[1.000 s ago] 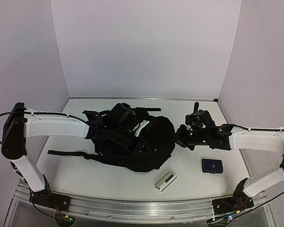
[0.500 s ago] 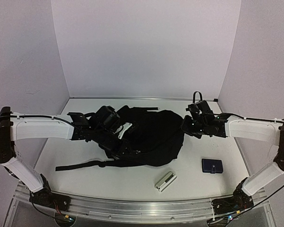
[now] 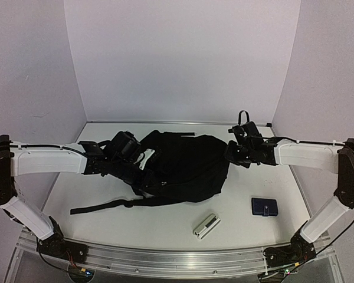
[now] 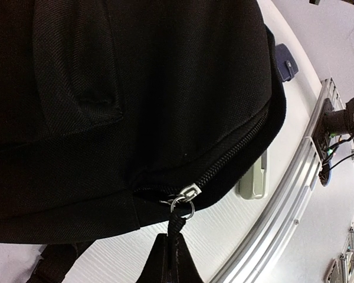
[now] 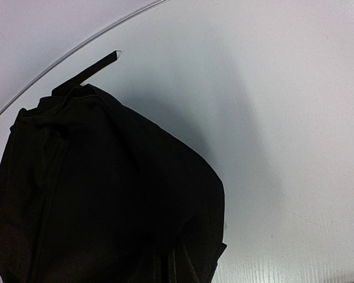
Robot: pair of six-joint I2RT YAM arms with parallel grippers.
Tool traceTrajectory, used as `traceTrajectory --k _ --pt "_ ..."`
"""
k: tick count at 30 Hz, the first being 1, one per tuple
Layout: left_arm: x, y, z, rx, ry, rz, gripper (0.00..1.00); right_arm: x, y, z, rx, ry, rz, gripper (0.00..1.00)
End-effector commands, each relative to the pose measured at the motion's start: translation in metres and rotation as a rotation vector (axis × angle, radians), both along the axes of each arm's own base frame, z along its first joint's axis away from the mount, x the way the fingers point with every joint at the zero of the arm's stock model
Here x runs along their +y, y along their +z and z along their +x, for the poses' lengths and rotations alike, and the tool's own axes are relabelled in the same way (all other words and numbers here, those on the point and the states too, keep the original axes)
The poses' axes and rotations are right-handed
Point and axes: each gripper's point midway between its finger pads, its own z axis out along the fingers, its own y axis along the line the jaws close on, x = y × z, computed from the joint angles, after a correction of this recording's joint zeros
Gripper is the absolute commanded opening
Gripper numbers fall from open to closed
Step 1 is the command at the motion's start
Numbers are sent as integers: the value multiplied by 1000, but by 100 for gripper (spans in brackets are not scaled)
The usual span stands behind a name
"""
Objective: Pack the student bag
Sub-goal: Zip the student bag at the center of the board.
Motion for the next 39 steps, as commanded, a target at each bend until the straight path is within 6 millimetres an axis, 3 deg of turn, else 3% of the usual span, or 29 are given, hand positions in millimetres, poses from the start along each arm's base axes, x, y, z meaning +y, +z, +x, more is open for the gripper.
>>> traceTrajectory --k 1,4,7,11,14,16,19,24,30,35,36,39 --pt "47 -30 15 54 173 163 0 -49 26 37 -126 -190 -72 0" --pt "56 -31 26 65 233 164 0 -48 26 37 -128 -183 -63 0" --pt "41 -9 30 44 196 87 6 -27 34 38 -144 -65 -7 0" --pt "37 22 52 -30 244 66 44 11 45 36 -145 134 78 0" --pt "48 44 81 -105 314 58 65 23 47 28 -125 199 130 29" --pt "60 53 102 -137 363 46 73 23 45 21 -110 207 150 46" --pt "83 56 139 -145 454 21 83 20 42 8 -89 203 178 60" --pt "97 37 181 -108 514 6 87 15 34 -14 -46 188 228 69" --pt "111 5 217 -137 564 171 88 12 12 -35 19 182 247 67" --pt "115 -18 231 -133 576 185 88 21 -2 -40 50 203 246 63" --pt "113 -24 231 -129 564 176 86 25 -4 -39 51 212 249 64" --pt "102 -40 225 -83 510 129 63 35 -11 -34 54 235 258 56"
